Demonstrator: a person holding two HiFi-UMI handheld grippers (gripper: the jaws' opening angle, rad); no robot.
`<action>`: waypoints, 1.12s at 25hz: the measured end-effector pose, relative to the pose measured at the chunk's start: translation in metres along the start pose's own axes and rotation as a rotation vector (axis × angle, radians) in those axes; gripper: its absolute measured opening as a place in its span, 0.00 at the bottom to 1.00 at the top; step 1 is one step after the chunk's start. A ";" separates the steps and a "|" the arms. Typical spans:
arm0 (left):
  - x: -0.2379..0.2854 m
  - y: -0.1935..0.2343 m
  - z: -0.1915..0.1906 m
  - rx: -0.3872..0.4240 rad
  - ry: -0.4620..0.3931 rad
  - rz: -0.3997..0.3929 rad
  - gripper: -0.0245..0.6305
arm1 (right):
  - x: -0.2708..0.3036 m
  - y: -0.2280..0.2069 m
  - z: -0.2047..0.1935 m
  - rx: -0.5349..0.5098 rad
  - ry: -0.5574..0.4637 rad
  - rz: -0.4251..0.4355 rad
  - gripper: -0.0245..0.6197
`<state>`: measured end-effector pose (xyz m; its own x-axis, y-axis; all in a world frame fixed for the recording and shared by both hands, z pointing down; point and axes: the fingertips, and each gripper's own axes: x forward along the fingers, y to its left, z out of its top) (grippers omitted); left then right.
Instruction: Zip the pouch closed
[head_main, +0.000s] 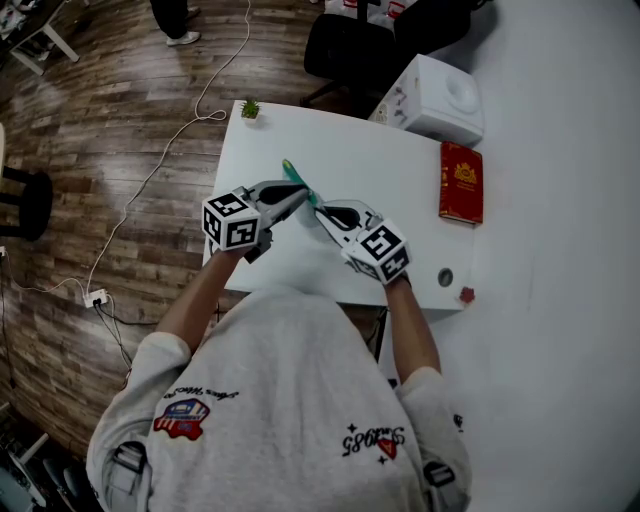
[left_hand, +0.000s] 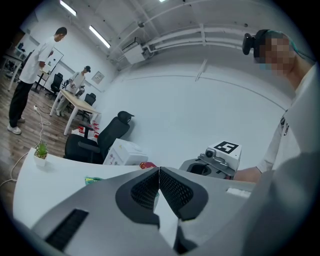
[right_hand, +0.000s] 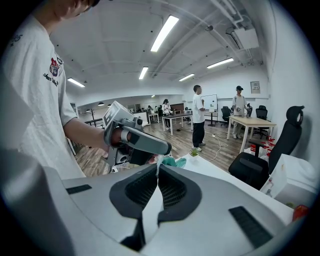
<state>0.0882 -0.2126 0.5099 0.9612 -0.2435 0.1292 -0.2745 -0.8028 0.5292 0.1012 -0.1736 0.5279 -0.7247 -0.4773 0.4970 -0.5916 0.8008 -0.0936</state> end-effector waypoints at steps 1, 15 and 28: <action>0.000 0.000 0.000 0.001 0.000 0.000 0.05 | 0.000 0.000 0.000 0.000 0.000 -0.001 0.05; 0.006 0.001 0.000 -0.019 0.003 -0.007 0.05 | -0.003 -0.002 0.002 0.012 -0.009 -0.015 0.05; 0.005 0.008 -0.001 -0.017 0.015 0.012 0.05 | -0.009 0.001 0.003 0.031 -0.028 -0.013 0.05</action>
<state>0.0903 -0.2199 0.5159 0.9581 -0.2450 0.1485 -0.2861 -0.7904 0.5417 0.1061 -0.1696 0.5207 -0.7264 -0.4977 0.4740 -0.6111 0.7833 -0.1141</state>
